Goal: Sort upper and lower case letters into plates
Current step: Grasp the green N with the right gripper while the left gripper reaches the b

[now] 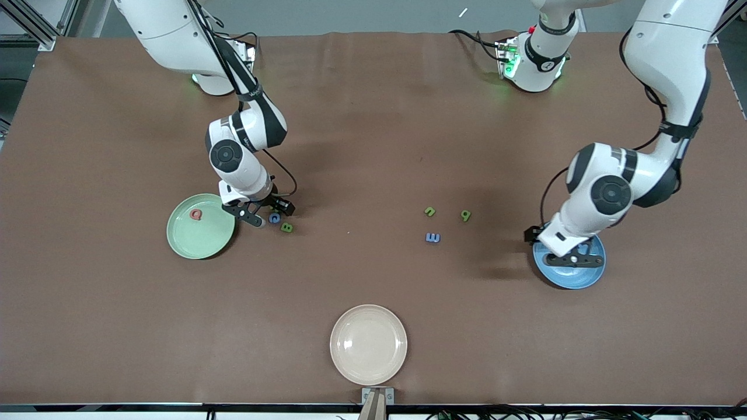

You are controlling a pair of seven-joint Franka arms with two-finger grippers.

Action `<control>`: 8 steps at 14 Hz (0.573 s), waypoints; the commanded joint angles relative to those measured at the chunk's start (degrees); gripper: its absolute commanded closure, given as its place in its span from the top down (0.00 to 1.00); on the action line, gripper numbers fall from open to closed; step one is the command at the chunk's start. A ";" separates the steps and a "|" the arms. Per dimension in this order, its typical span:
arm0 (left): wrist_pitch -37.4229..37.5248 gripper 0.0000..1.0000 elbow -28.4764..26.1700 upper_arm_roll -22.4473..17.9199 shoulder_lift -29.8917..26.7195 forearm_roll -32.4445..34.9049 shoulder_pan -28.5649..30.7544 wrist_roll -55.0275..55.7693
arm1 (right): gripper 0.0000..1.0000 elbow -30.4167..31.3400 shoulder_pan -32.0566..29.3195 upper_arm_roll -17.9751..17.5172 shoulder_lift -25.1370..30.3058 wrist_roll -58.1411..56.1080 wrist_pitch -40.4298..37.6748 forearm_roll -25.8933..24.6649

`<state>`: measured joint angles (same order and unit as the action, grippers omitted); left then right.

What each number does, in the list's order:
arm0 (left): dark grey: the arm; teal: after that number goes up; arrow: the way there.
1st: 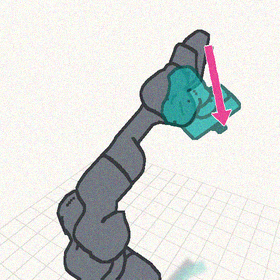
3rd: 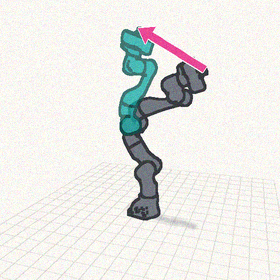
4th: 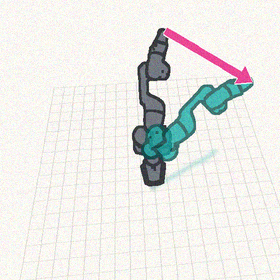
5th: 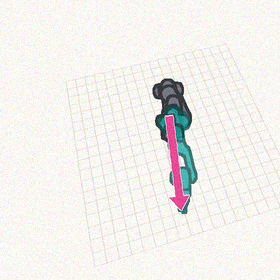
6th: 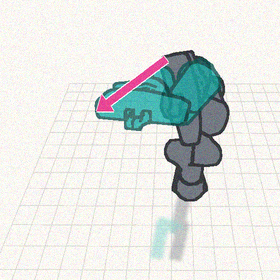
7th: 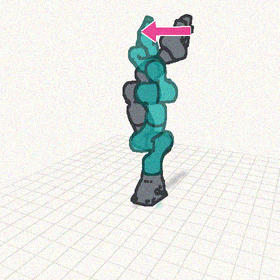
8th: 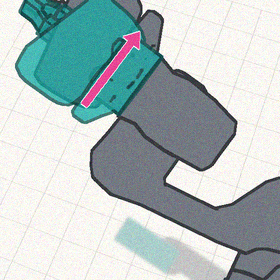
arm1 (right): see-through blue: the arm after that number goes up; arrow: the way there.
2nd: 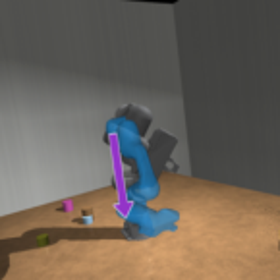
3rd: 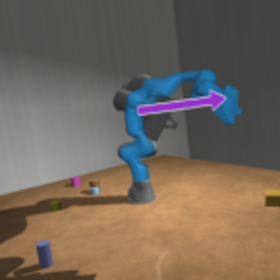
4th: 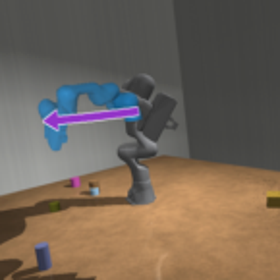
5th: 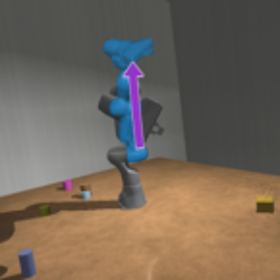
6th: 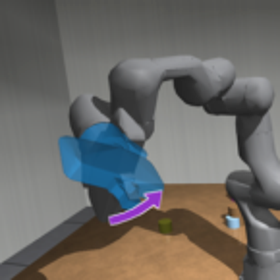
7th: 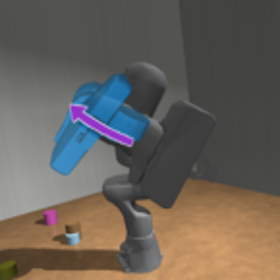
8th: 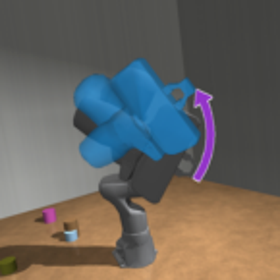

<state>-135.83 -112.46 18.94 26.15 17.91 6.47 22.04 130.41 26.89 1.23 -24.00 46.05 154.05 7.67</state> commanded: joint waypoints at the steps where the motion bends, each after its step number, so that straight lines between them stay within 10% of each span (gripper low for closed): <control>1: 1.19 0.99 0.14 2.06 -0.31 0.02 -2.50 9.21 | 0.52 0.98 0.54 0.26 0.19 0.35 0.02 0.32; 6: 0.49 0.99 -1.18 2.07 0.83 0.02 -10.85 20.23 | 0.03 0.72 -0.17 0.35 0.53 0.35 -2.35 0.32; 8: -0.56 0.98 -2.40 2.07 1.71 0.11 -11.74 20.68 | 0.01 0.19 -0.17 0.61 0.97 0.09 -2.44 0.32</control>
<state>-135.43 -113.75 21.12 27.35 17.91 -5.07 42.01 130.20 26.88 1.45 -23.08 46.05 152.17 7.69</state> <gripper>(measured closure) 0.009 0.670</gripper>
